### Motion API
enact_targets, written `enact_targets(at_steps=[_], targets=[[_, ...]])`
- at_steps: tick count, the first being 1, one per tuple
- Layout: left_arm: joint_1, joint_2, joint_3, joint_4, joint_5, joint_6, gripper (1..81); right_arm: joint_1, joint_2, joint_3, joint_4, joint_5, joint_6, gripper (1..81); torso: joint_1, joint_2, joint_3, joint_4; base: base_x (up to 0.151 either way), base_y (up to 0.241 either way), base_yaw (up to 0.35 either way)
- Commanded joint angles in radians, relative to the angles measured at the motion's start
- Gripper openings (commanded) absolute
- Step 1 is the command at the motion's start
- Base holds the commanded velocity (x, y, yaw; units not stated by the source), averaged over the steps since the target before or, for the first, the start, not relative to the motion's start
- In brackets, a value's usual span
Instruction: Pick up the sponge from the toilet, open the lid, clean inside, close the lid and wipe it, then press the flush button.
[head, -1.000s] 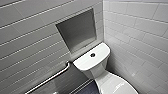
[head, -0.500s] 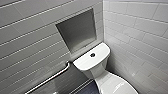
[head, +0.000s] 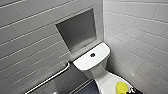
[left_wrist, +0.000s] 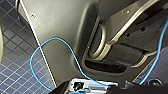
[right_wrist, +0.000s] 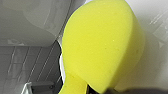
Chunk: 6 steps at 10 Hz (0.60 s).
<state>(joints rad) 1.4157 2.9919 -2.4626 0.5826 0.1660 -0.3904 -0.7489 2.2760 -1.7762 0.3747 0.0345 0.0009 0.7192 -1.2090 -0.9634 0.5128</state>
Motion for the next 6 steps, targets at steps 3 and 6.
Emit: enact_targets(at_steps=[3, 6], targets=[[0.024, -0.023, -0.026, 0.002, 0.076, 0.004, 81.1, 0.299, 0.365, -0.607, 0.123, -0.147, 0.106, 1.0, 0.000, 0.000, 0.000, 0.000, 0.000, 0.000, 0.000], [0.029, -0.014, -0.026, 0.002, 0.078, 0.004, 81.1, 0.226, 0.572, -1.040, 0.150, -0.160, 0.196, 1.0, 0.001, 0.000, 0.000, 0.000, 0.000, 0.000, 0.000]])
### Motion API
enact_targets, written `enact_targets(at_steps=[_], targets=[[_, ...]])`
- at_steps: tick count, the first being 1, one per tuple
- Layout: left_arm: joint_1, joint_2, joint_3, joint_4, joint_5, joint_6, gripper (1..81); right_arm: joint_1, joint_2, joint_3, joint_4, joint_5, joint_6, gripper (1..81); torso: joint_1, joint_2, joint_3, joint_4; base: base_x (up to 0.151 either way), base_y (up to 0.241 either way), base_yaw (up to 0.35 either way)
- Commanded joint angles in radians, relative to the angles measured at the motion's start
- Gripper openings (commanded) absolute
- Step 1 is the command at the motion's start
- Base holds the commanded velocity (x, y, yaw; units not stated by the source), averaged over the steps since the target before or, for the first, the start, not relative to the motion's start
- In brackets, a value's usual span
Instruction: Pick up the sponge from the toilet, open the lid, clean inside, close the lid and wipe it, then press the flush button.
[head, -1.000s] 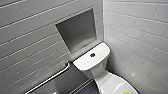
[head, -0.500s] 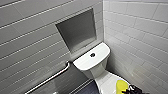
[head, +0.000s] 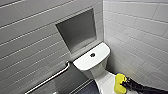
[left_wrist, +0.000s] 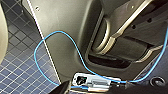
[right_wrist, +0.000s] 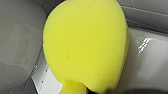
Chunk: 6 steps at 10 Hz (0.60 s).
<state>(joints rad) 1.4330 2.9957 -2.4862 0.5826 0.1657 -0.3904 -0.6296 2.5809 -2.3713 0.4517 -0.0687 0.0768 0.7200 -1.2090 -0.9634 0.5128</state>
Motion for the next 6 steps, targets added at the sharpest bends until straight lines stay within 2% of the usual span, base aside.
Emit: enact_targets(at_steps=[1, 2, 3, 4, 5, 6], targets=[[0.011, -0.018, -0.002, 0.002, 0.078, 0.004, 81.1, 0.052, 0.258, -0.434, 0.068, -0.048, 0.120, 1.0, 0.000, 0.000, 0.000, 0.000, 0.000, 0.000, 0.000], [0.011, -0.015, -0.002, 0.003, 0.078, 0.004, 81.1, -0.005, 0.211, -0.369, 0.065, -0.039, 0.112, 1.0, 0.000, 0.000, 0.000, 0.000, 0.000, 0.000, 0.000], [0.011, -0.012, -0.002, 0.003, 0.078, 0.004, 81.1, -0.048, 0.128, -0.236, 0.047, 0.007, 0.109, 1.0, 0.000, 0.000, 0.001, 0.000, 0.000, 0.000, 0.000], [0.011, -0.009, -0.002, 0.003, 0.078, 0.004, 81.1, -0.072, -0.009, 0.012, 0.009, 0.078, 0.116, 1.0, -0.001, -0.002, 0.002, 0.000, 0.000, 0.000, 0.000], [0.013, -0.004, -0.004, 0.005, 0.078, 0.004, 81.1, -0.085, -0.135, 0.242, -0.001, 0.168, 0.112, 1.0, -0.002, -0.002, 0.002, 0.000, 0.000, 0.000, 0.000], [0.011, -0.001, -0.004, 0.005, 0.078, 0.004, 81.1, -0.107, -0.214, 0.363, -0.002, 0.217, 0.112, 1.0, -0.003, -0.003, 0.003, 0.000, 0.000, 0.000, 0.000]])
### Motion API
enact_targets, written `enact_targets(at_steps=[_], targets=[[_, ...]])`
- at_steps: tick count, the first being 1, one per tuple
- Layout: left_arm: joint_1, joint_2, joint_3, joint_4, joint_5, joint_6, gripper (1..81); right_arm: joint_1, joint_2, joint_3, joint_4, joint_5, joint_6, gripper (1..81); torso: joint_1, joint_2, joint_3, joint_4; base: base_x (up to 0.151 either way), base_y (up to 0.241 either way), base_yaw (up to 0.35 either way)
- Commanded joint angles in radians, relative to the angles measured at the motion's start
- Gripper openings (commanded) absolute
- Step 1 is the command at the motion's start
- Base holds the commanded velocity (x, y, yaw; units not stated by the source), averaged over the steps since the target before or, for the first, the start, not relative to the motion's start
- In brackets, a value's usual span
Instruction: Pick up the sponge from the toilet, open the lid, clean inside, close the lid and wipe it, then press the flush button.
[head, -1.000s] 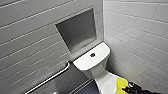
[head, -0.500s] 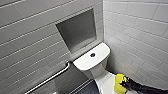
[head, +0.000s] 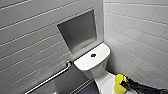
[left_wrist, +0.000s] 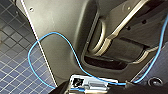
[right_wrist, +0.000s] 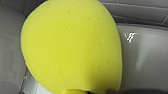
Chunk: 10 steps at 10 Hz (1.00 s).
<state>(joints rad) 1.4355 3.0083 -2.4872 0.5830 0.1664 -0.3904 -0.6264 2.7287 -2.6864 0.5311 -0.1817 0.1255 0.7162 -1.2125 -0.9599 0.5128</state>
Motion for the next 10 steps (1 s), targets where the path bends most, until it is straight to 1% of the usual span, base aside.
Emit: enact_targets(at_steps=[1, 3, 4, 5, 6, 7, 9, 10], targets=[[0.009, -0.011, -0.002, 0.005, 0.078, 0.004, 81.1, -0.156, -0.403, 0.714, -0.071, 0.356, 0.063, 1.0, 0.000, 0.000, 0.000, 0.000, 0.000, 0.000, 0.000], [0.009, -0.011, -0.002, 0.005, 0.078, 0.004, 81.1, -0.253, -0.422, 0.720, -0.068, 0.463, 0.069, 1.0, 0.000, 0.000, 0.000, 0.000, 0.000, 0.000, 0.000], [0.009, -0.009, -0.002, 0.005, 0.078, 0.004, 81.1, -0.279, -0.438, 0.734, -0.072, 0.485, 0.071, 1.0, 0.000, -0.001, 0.000, 0.000, 0.000, 0.000, 0.000], [0.009, -0.005, -0.002, 0.005, 0.078, 0.005, 81.1, -0.290, -0.473, 0.782, -0.079, 0.501, 0.068, 1.0, 0.000, -0.001, 0.001, 0.000, 0.000, 0.000, 0.000], [0.009, -0.005, -0.001, 0.005, 0.074, 0.005, 81.1, -0.307, -0.510, 0.855, -0.082, 0.513, 0.063, 1.0, 0.000, -0.001, 0.001, 0.000, 0.000, 0.000, 0.000], [0.010, -0.003, -0.002, 0.005, 0.071, 0.004, 81.1, -0.330, -0.546, 0.917, -0.083, 0.551, 0.062, 1.0, 0.000, -0.001, 0.000, 0.001, 0.000, 0.000, 0.000], [0.010, -0.001, -0.002, 0.005, 0.070, 0.004, 81.1, -0.385, -0.580, 0.961, -0.083, 0.614, 0.062, 1.0, 0.001, 0.000, 0.000, 0.001, 0.000, 0.000, 0.000], [0.009, -0.001, -0.002, 0.005, 0.070, 0.005, 81.1, -0.408, -0.596, 0.974, -0.082, 0.628, 0.062, 1.0, 0.001, 0.000, 0.000, 0.001, 0.000, 0.000, 0.000]])
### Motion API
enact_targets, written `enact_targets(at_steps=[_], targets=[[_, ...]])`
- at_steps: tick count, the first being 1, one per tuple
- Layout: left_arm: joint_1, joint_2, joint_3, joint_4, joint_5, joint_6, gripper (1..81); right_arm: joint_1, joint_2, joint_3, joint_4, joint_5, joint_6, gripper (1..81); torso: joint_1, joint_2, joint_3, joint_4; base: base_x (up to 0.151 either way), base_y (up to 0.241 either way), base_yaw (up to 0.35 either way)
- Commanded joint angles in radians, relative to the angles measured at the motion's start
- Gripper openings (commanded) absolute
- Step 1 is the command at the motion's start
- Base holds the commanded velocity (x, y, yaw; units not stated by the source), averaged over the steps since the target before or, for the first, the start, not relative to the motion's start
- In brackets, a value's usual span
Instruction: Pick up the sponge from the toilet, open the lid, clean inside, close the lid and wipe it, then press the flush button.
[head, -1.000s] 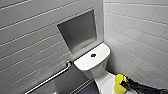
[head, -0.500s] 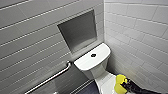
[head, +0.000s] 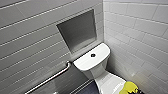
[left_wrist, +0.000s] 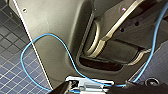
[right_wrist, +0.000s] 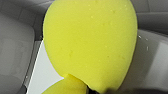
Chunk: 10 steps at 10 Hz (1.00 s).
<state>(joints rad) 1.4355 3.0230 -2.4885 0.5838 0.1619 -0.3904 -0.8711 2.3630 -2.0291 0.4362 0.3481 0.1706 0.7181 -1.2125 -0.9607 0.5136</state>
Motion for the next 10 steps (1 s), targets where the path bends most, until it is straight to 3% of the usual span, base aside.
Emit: enact_targets(at_steps=[1, 4, 8, 10], targets=[[0.010, -0.016, -0.001, 0.004, 0.074, 0.004, 81.1, -0.194, -0.248, 0.340, 0.015, 0.120, 0.017, 1.0, 0.000, 0.000, 0.000, 0.000, 0.000, 0.000, 0.000], [0.010, -0.016, -0.001, 0.004, 0.076, 0.004, 81.1, -0.341, -0.266, 0.359, 0.026, 0.250, 0.021, 1.0, 0.000, 0.000, -0.001, 0.000, 0.000, 0.000, 0.000], [0.009, -0.016, -0.001, 0.004, 0.074, 0.004, 81.1, -0.599, -0.183, 0.253, -0.001, 0.387, 0.035, 1.0, 0.001, 0.000, -0.001, 0.000, 0.000, 0.000, 0.000], [0.009, -0.016, -0.001, 0.004, 0.074, 0.005, 81.1, -0.618, -0.272, 0.426, -0.085, 0.419, 0.027, 1.0, 0.001, 0.000, -0.001, 0.000, 0.000, 0.000, 0.000]])
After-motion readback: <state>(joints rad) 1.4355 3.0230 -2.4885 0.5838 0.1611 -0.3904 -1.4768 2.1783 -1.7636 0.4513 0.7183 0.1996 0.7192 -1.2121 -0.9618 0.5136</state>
